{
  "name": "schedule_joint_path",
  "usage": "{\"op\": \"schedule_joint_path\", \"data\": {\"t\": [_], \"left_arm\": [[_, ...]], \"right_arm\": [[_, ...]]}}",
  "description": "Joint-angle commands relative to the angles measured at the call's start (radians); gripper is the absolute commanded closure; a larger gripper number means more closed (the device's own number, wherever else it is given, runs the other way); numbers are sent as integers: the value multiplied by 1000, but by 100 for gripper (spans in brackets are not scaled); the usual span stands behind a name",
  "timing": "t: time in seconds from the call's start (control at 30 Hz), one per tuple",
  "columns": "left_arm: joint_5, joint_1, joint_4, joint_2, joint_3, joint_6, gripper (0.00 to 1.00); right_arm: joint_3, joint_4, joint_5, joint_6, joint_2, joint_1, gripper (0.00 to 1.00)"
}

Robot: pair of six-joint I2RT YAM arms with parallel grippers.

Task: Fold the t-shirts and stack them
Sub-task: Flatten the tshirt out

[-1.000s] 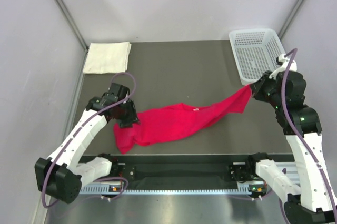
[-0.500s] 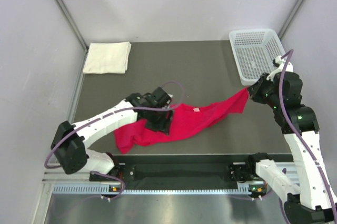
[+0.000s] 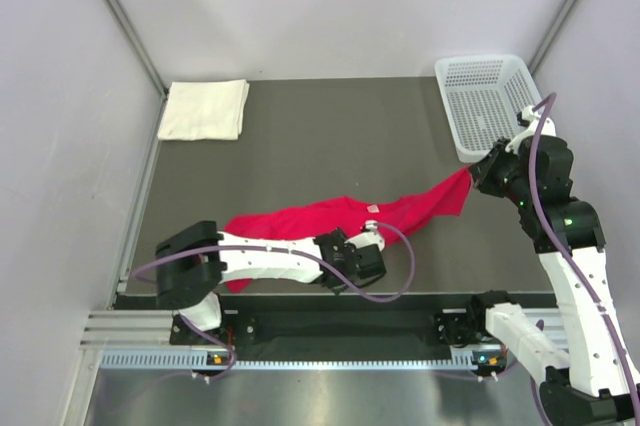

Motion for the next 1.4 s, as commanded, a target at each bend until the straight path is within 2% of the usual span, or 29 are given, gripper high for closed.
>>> {"op": "schedule_joint_path", "data": {"t": [0.0,0.17,0.23,0.3,0.43,0.53,0.6,0.63,0.7,0.73,0.83,0.87,0.9,1.03,1.13,1.2,1.27,1.37], "left_arm": [[-176,-5,57,80,-6,5,27],[-257,-3,80,200,-12,-5,36],[-265,-4,65,227,0,-3,65],[-274,-4,8,208,35,-23,100],[-190,-3,-119,47,147,-18,100],[-43,3,-177,-53,280,46,100],[-4,25,-188,-125,316,51,100],[70,44,-190,-148,328,63,100],[106,142,-201,-188,362,61,100],[178,254,-196,-228,380,92,100],[244,441,-188,-286,455,171,100],[267,551,-178,-293,486,199,100],[267,595,-179,-297,524,221,100],[275,771,-208,-265,791,295,100],[278,778,-187,-288,895,290,100],[337,779,-152,-335,910,285,100],[390,779,-101,-372,884,307,100],[467,778,-99,-431,807,339,100]], "right_arm": [[24,20,-1,4,-13,-15,100],[36,12,0,2,-9,-15,100],[40,8,-1,-1,-7,-15,100],[46,5,0,-7,-7,-15,100],[69,11,20,-18,8,-14,100],[101,75,14,-13,62,-15,100],[151,152,11,8,131,-15,100],[174,184,9,14,160,-15,100],[258,273,0,37,261,-15,100],[291,304,-29,45,298,-15,100],[462,400,-70,90,464,-15,100],[513,429,-86,117,541,-15,100],[612,443,-99,137,577,-14,100],[841,523,-190,238,709,-12,100],[938,612,-230,307,737,-6,100],[958,641,-238,321,716,-4,100],[957,588,-219,297,671,-8,100],[859,504,-173,205,552,-12,100]]}}
